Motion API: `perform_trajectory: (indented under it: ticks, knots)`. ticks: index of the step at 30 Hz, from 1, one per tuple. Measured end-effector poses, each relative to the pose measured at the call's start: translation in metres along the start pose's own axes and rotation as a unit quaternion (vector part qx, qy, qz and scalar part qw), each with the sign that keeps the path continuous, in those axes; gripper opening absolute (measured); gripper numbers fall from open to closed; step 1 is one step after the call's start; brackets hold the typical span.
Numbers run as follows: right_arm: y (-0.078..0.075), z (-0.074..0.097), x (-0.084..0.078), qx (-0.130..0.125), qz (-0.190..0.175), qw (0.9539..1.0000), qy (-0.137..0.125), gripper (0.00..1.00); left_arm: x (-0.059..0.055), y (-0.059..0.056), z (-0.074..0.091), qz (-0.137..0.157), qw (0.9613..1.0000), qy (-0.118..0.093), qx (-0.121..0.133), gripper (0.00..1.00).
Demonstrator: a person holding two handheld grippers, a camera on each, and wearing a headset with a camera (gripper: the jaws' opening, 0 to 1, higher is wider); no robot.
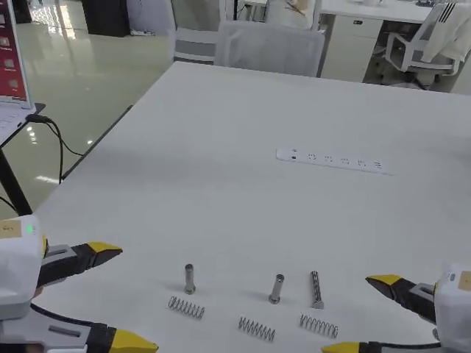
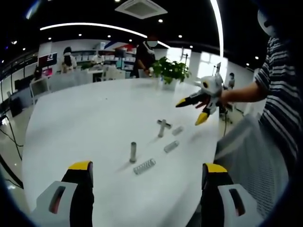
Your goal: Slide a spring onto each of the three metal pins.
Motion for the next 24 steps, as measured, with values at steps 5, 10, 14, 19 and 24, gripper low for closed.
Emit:
perform_trajectory:
  ticks: [5, 10, 14, 19, 24]
  knots:
    - [-0.009, -0.006, 0.017, -0.009, -0.019, 0.9997, -0.013, 0.71, 0.0, 0.001, 0.0, -0.002, 1.0, 0.0, 0.001, 0.92]
    - [-0.018, -0.015, 0.023, -0.019, -0.029, 0.9994, -0.001, 0.59, 0.001, 0.001, 0.0, -0.003, 1.0, -0.001, 0.0, 0.92]
    - [-0.027, -0.019, 0.025, -0.026, -0.055, 0.9982, 0.003, 0.52, 0.001, 0.0, 0.0, -0.004, 1.0, -0.002, -0.001, 0.92]
    - [-0.043, -0.025, 0.021, -0.047, -0.079, 0.9954, 0.026, 0.39, 0.0, 0.0, -0.001, -0.003, 1.0, 0.0, 0.0, 0.92]
    - [-0.05, -0.032, 0.02, -0.046, -0.126, 0.9903, 0.036, 0.3, -0.001, 0.0, -0.001, -0.001, 1.0, 0.001, -0.001, 0.92]
Point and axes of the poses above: the centre of the closed fingertips' face, and the gripper's own axes: z roughly backward along the fingers, y roughly to its left, x roughly out of its top, the point moved 2 cm from there along z, roughly backward along the fingers, and after that the axes turned 3 degrees about y, right-handed, at the moved point
